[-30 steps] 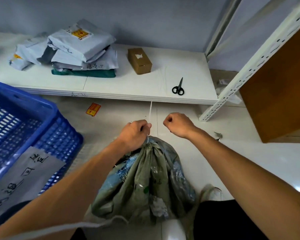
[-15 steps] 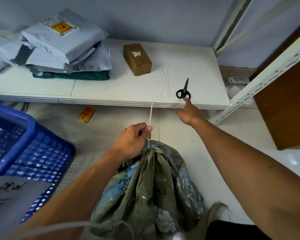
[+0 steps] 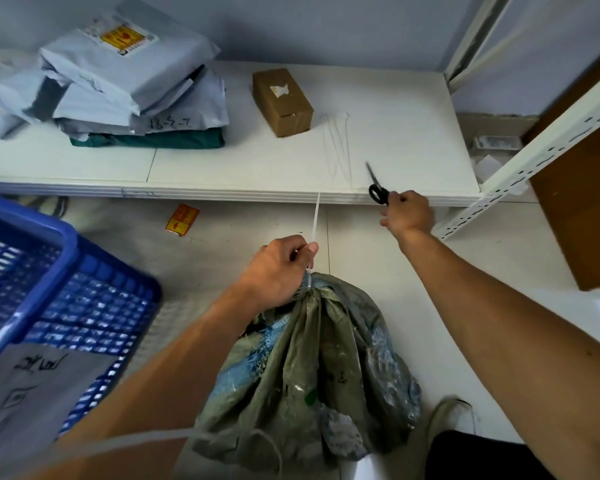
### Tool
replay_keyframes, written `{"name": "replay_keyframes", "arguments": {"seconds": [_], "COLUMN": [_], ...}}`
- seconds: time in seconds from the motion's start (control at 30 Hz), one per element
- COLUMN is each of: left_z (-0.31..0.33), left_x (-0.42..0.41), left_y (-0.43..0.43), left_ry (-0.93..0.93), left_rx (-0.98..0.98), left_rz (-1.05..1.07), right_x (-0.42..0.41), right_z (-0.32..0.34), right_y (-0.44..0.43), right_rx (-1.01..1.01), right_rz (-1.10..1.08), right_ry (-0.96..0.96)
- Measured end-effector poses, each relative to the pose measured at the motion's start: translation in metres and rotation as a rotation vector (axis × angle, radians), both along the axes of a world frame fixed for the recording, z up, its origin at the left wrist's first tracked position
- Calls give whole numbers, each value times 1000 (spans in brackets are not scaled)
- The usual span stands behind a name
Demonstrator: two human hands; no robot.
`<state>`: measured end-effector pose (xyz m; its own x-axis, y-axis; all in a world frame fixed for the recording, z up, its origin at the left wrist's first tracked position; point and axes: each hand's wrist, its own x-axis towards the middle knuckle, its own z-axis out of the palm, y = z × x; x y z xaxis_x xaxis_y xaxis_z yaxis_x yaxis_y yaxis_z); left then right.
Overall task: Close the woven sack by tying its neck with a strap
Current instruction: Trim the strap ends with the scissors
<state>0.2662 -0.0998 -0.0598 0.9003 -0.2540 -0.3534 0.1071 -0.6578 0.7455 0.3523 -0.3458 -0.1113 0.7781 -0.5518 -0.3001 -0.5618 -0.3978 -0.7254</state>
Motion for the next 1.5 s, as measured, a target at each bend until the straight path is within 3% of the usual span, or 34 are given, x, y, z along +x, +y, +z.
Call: {"name": "replay_keyframes", "arguments": {"seconds": [0.13,0.4,0.5,0.6,0.7,0.77,0.9,1.1,1.33,1.5], "left_z": [11,56,66,79,95,98,102,115,120,120], "left_x": [-8,-66,-100,-139,-183,-214,-265,-290,-332,-331], "left_y": [1,23,36,44,55,62,64,65,63,61], "left_ry": [15,81,84,129,93,66,57,65,95,60], "left_rx": [16,29,32,-56,8,52,-11,-107,-256,-241], "left_rz": [13,-167,-126,-18,34,49,133,321,435,478], "right_x": [-32,-139,-203,-270,-324,-354,-399,-412,-430,-436], "right_z": [29,103,128,152,167,171,162,161,166,158], "right_y": [7,42,63,86,102,112,138,150,149,152], "right_rx": [394,372,420,521,605,764,935,755,567,228], "right_rz": [-94,114,186,185,144,62,-15,102,461,662], "right_ry": [-12,-28,-5,-12,20,60,102,136,317,318]}}
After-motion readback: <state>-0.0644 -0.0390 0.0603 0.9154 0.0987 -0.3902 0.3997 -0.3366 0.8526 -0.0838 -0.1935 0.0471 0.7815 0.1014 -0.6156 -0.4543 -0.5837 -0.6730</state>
